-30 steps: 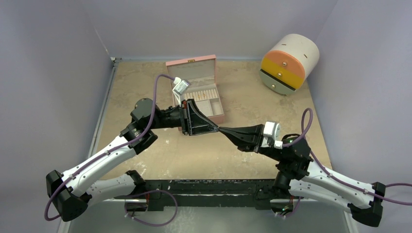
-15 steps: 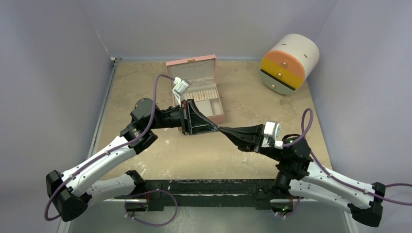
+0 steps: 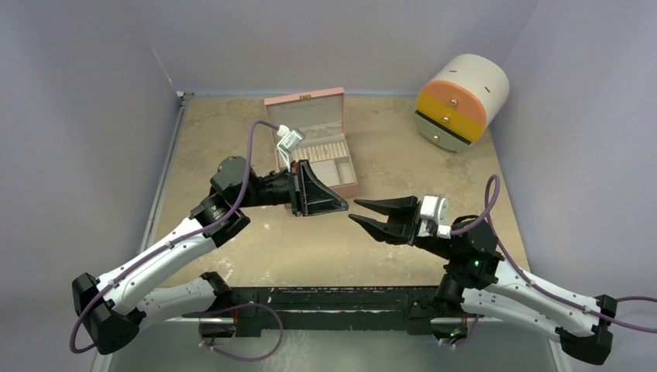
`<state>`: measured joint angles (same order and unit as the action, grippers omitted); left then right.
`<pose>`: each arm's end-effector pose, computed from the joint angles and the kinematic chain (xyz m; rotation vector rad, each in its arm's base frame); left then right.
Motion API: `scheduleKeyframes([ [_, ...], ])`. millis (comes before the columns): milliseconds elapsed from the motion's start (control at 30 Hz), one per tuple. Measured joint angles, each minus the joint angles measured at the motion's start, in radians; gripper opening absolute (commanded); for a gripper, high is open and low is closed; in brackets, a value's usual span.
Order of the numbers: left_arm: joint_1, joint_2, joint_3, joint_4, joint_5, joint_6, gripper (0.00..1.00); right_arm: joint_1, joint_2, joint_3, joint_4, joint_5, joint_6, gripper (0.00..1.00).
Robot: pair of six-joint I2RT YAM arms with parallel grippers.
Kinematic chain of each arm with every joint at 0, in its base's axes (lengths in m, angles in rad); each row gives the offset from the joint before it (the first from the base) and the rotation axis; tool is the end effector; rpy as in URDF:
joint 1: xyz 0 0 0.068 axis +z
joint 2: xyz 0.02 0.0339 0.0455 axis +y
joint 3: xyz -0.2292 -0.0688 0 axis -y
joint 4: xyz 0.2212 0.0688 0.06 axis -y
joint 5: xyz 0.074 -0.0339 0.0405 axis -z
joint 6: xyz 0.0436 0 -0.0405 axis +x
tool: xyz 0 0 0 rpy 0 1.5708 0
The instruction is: Organize the mixed jewelry
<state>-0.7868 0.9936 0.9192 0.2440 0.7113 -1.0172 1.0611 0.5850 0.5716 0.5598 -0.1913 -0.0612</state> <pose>0.1391 -0.1798 0.3670 0.5259 1.7018 -1.8920 0.0663 0.1356 0.3578 -0.7244 0.8092 1.0029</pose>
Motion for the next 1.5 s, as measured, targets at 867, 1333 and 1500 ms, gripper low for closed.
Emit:
scheduleKeyframes([
  [867, 0.016, 0.123, 0.377, -0.832, -0.567, 0.491, 0.00, 0.000, -0.150, 0.000, -0.397, 0.225, 0.039, 0.54],
  [1333, 0.150, 0.416, 0.440, -0.960, -0.773, 0.551, 0.00, 0.000, -0.038, 0.019, -0.507, 0.319, 0.145, 0.55],
  [1500, 0.152, 0.533, 0.517, -0.972, -0.806, 0.558, 0.00, 0.000, -0.019, 0.019, -0.510, 0.340, 0.176, 0.56],
])
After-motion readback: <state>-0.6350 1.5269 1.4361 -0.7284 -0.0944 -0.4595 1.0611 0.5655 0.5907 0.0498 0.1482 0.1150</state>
